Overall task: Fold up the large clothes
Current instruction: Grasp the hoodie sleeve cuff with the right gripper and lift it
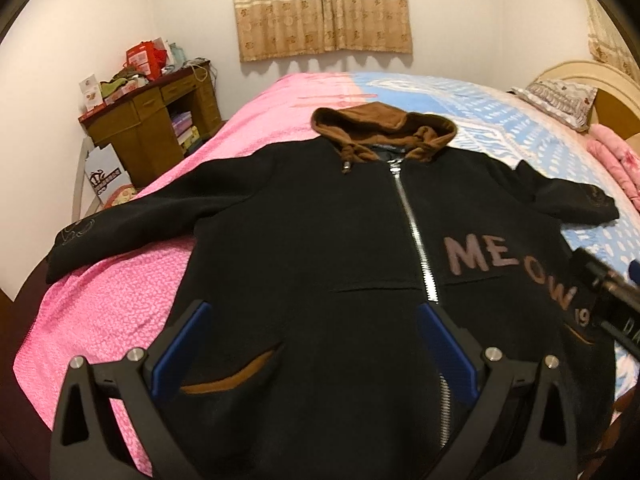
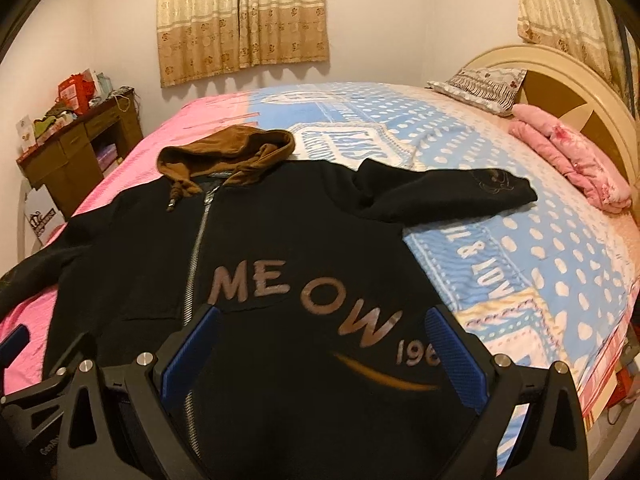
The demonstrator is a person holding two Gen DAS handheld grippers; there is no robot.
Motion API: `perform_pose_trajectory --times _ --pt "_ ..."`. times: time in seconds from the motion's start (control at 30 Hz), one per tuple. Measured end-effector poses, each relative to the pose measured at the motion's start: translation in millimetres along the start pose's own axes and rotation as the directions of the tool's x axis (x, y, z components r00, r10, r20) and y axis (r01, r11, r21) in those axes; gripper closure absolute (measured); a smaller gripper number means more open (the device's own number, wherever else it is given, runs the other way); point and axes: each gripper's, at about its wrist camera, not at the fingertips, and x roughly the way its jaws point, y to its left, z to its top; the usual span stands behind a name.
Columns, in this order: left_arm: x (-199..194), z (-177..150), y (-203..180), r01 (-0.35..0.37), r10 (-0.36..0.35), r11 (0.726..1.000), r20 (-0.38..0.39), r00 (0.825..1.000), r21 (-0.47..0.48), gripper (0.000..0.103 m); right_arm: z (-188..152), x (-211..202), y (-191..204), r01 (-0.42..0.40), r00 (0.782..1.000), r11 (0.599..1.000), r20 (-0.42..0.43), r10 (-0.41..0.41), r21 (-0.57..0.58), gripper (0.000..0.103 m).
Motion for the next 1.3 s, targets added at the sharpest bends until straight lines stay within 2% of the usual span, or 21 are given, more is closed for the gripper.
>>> perform_pose_trajectory --times 0.27,0.37,0.47,0.5,0.53,0.57,0.6,0.63,0.67,0.7,0.73,0.83,0.87,0.97,1.03,1.07,1.17,1.3 --pt "18.0 13.3 7.0 -0.031 0.031 1.000 0.010 0.999 -0.008 0.000 24.5 23.7 -18.8 0.024 1.000 0.998 0.005 -0.024 0.051 0.001" --pt "33.8 20.7 12.1 -0.036 0.036 0.999 0.020 0.999 -0.015 0.000 34.4 27.2 -24.0 0.040 0.997 0.999 0.063 -0.042 0.028 0.001" --pt "51.2 28.5 17.8 -0.060 0.060 0.998 0.024 0.998 -0.025 0.000 43.1 28.3 -36.6 0.017 0.990 1.000 0.140 -0.019 0.014 0.001" --pt "61.6 31.7 20.3 -0.080 0.080 0.996 0.019 0.997 -0.028 0.000 47.0 25.0 -46.2 0.012 0.980 1.000 0.199 -0.016 0.019 0.001" --pt "66.7 32.7 22.0 -0.087 0.087 0.996 0.016 0.996 -0.030 0.000 49.3 18.8 -56.5 0.017 0.960 0.999 0.278 -0.024 0.028 0.001" --pt "73.7 33.2 23.7 -0.093 0.093 0.995 0.011 0.996 -0.033 0.000 49.6 9.1 -73.5 0.036 0.917 0.998 0.395 -0.052 0.047 0.001" --pt "83.7 33.1 25.0 -0.096 0.096 0.995 -0.002 0.995 -0.038 0.000 49.0 3.7 -85.0 0.049 0.885 0.997 0.459 -0.073 0.066 0.001" --pt "88.3 32.5 25.8 -0.095 0.094 0.995 -0.010 0.996 -0.038 0.000 48.8 0.8 -100.6 0.061 0.854 0.994 0.511 -0.101 0.093 0.001" --pt "94.7 31.2 25.9 -0.091 0.090 0.995 -0.022 0.996 -0.037 0.000 51.1 2.3 -119.8 0.080 0.835 0.988 0.532 -0.139 0.133 0.001" --pt "102.4 29.1 26.1 -0.090 0.088 0.995 -0.037 0.995 -0.042 0.000 55.2 8.7 -140.5 0.094 0.837 0.980 0.518 -0.174 0.177 0.001" --pt "106.9 27.5 26.2 -0.091 0.089 0.995 -0.050 0.995 -0.046 0.000 59.0 18.8 -161.8 0.099 0.852 0.970 0.485 -0.197 0.220 0.001" --pt "121.4 19.6 24.4 -0.093 0.088 0.994 -0.081 0.993 -0.063 0.000 70.0 65.5 -237.6 0.105 0.915 0.921 0.326 -0.237 0.376 0.001" --pt "121.2 18.3 22.3 -0.097 0.092 0.994 -0.078 0.993 -0.060 0.000 73.6 88.4 -267.5 0.092 0.938 0.902 0.266 -0.220 0.422 0.001" --pt "116.7 16.5 16.5 -0.100 0.098 0.994 -0.060 0.993 -0.037 0.000 77.1 143.4 -326.8 0.070 0.980 0.855 0.126 -0.155 0.515 0.003" --pt "116.8 16.0 15.8 -0.107 0.105 0.994 -0.053 0.993 -0.029 0.000 72.5 177.1 -360.2 0.045 0.991 0.800 0.072 -0.110 0.598 0.021" --pt "116.4 15.5 16.0 -0.105 0.104 0.994 -0.051 0.993 -0.031 0.000 71.0 196.6 -377.3 0.027 0.996 0.757 0.047 -0.076 0.653 0.032" --pt "118.6 16.1 17.8 -0.088 0.085 0.995 -0.050 0.995 -0.047 0.000 69.8 230.1 -397.2 0.017 0.999 0.702 0.011 -0.035 0.712 0.034" --pt "121.7 16.9 20.2 -0.070 0.067 0.995 -0.049 0.997 -0.067 0.000 82.4 251.0 -399.4 -0.014 0.999 0.688 0.044 -0.026 0.725 0.034"
